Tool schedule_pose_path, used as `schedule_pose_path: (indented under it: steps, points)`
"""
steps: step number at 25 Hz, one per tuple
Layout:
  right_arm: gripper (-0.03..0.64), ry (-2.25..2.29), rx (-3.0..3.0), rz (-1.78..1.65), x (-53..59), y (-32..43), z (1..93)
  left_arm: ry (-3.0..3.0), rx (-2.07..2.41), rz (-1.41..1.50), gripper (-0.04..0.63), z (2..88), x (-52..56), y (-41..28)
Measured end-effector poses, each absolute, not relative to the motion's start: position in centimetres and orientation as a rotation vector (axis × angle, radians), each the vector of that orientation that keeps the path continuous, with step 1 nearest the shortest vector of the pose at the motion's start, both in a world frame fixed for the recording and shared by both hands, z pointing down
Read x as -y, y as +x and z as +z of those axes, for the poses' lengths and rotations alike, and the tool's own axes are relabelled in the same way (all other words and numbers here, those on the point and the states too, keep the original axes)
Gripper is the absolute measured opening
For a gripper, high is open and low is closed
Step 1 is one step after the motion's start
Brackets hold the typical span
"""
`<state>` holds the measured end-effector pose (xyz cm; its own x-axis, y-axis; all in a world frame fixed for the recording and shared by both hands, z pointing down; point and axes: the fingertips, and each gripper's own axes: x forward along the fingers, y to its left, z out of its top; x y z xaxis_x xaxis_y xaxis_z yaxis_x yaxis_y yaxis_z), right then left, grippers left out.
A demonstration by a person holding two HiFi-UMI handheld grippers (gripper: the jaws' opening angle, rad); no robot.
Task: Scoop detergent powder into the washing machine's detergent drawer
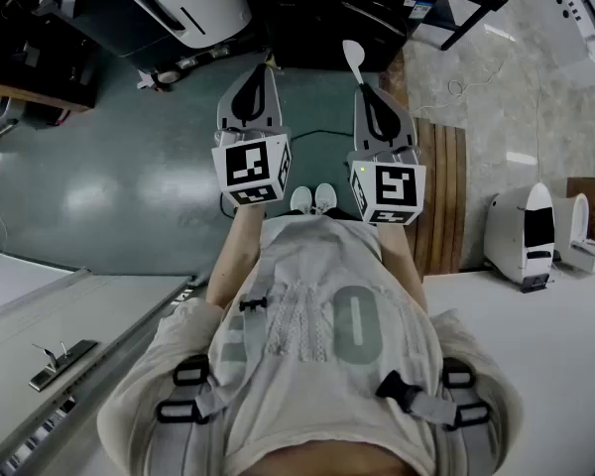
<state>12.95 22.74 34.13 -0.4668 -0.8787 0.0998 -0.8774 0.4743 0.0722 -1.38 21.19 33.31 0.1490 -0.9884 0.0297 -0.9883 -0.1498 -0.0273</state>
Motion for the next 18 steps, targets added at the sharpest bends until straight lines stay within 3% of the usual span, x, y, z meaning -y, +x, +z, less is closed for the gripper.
schedule_pose_path:
  steps: [18]
  points:
    - [0.008,1.626,2.575,-0.016,-21.4,11.3,34.3,-2.450,-2.004,0.017,0.020,34.0,-19.3,-4.8]
